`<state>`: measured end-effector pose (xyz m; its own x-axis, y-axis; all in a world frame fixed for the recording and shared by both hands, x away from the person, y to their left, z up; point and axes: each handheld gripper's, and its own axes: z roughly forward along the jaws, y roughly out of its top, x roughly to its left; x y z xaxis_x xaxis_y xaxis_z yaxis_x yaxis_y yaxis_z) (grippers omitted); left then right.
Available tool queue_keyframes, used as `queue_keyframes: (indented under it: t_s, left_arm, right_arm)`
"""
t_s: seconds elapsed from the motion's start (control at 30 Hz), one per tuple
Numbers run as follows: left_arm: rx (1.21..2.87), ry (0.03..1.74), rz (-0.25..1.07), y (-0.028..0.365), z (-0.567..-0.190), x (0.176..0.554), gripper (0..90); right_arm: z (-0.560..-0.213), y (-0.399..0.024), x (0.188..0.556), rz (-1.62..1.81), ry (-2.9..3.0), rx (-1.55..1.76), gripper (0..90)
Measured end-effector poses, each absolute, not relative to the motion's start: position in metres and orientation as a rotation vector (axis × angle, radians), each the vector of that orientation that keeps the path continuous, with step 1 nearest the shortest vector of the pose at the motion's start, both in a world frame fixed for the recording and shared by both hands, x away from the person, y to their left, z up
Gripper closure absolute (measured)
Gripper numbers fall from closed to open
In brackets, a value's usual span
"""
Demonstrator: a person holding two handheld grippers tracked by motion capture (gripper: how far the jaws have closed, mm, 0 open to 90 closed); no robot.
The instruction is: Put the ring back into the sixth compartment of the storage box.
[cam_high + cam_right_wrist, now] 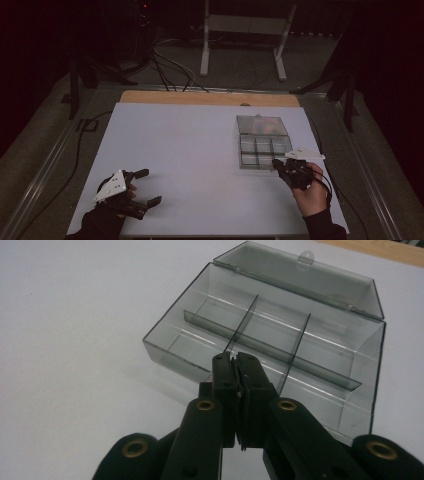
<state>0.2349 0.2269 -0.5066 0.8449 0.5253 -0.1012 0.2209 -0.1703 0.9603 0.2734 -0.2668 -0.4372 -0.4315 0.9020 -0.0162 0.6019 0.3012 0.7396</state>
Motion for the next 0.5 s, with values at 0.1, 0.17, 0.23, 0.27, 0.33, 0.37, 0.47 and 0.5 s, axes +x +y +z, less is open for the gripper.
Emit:
queue_keyframes:
  t_s: [0.1, 0.17, 0.23, 0.27, 0.33, 0.37, 0.47, 0.5]
  left_arm:
    - [1.752, 0.574, 0.297, 0.2269, -0.5066, 0.2348, 0.9]
    - [1.751, 0.575, 0.297, 0.2270, -0.5066, 0.2348, 0.9]
    - [1.752, 0.575, 0.298, 0.2270, -0.5066, 0.2348, 0.9]
    - [1.751, 0.575, 0.297, 0.2270, -0.5067, 0.2348, 0.9]
    - [1.752, 0.575, 0.297, 0.2269, -0.5067, 0.2348, 0.9]
    - [1.751, 0.575, 0.297, 0.2270, -0.5067, 0.2348, 0.9]
    - [1.752, 0.575, 0.297, 0.2269, -0.5067, 0.2348, 0.9]
    - [1.752, 0.575, 0.297, 0.2269, -0.5067, 0.2348, 0.9]
  right_arm:
    - [-0.4359, -0.2675, 0.2746, 0.935, 2.137, 1.341, 87.9]
    - [-0.4341, -0.2690, 0.2764, 0.935, 2.129, 1.342, 87.9]
    - [-0.4330, -0.2700, 0.2776, 0.937, 2.124, 1.345, 87.9]
    - [-0.4325, -0.2706, 0.2782, 0.936, 2.120, 1.345, 87.9]
    - [-0.4318, -0.2719, 0.2796, 0.935, 2.116, 1.349, 87.9]
    - [-0.4316, -0.2727, 0.2803, 0.934, 2.113, 1.350, 87.9]
    - [-0.4310, -0.2752, 0.2826, 0.935, 2.105, 1.361, 87.9]
    - [-0.4310, -0.2752, 0.2826, 0.935, 2.105, 1.361, 87.9]
